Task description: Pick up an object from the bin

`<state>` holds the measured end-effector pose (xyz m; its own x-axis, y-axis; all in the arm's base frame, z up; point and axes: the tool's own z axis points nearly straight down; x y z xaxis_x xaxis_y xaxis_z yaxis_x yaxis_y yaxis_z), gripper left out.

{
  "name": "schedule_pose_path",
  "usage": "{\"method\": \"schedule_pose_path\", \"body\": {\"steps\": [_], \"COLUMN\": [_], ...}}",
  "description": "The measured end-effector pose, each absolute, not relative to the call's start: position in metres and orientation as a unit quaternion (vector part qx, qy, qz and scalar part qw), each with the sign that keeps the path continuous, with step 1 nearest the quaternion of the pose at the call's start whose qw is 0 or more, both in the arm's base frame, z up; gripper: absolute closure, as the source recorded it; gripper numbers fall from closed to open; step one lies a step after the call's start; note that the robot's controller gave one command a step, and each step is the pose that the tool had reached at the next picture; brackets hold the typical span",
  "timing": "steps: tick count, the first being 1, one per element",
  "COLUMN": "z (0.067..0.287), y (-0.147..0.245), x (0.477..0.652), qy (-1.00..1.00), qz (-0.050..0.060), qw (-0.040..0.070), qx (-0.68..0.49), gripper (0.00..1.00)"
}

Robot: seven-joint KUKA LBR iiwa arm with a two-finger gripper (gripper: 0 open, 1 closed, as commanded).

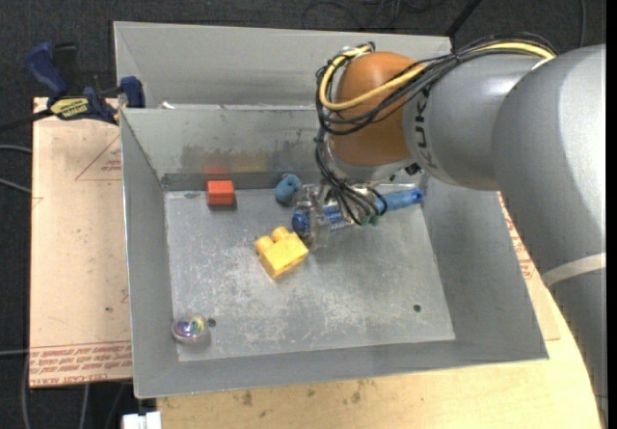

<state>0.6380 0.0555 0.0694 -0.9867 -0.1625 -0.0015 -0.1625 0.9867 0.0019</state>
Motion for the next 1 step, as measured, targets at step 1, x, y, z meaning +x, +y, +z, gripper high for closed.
{"method": "schedule_pose_path", "body": {"steps": [1], "z": [0.1996], "y": [0.0717], "x": [0.6212], "qy": [0.995], "qz": [0.001], "qw": [0.005], "qx": [-0.096], "gripper": [1.0]}}
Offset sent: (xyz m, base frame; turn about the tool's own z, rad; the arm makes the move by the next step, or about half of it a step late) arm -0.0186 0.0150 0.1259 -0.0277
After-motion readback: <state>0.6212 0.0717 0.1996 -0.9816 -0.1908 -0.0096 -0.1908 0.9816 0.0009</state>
